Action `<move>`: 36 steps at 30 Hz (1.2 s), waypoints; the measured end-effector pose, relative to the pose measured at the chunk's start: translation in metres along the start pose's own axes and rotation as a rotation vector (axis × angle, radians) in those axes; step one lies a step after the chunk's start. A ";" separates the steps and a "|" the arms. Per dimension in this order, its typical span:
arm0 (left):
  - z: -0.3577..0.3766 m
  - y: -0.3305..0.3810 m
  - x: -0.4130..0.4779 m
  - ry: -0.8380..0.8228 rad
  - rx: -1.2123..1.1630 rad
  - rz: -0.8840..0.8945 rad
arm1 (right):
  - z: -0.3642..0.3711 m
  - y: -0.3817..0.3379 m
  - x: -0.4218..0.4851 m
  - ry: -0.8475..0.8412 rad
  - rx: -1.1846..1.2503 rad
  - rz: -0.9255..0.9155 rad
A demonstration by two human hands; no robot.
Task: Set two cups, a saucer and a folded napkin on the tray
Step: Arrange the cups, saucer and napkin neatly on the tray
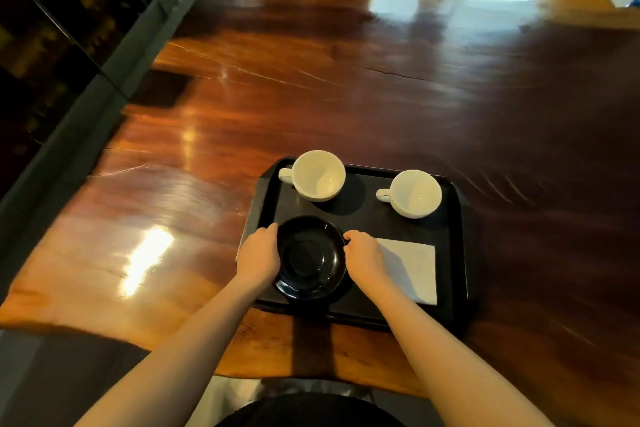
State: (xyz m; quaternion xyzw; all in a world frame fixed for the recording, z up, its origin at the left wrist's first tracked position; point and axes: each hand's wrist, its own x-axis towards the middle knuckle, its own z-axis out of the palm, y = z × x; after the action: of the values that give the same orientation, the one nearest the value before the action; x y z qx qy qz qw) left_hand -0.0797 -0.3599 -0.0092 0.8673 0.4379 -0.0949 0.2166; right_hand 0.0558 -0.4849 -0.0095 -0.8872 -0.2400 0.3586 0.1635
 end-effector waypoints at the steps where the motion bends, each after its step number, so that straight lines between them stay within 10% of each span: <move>1: 0.000 -0.001 0.002 -0.008 -0.016 0.004 | 0.001 -0.001 0.001 0.012 0.001 0.006; 36: -0.033 0.049 0.078 -0.071 -0.614 0.008 | -0.031 -0.027 0.020 0.122 0.746 0.012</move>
State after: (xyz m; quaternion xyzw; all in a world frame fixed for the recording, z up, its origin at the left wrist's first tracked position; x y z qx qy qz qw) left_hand 0.0058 -0.3140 0.0072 0.7591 0.4351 0.0125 0.4840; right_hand 0.0822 -0.4557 0.0134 -0.7878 -0.0776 0.3689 0.4871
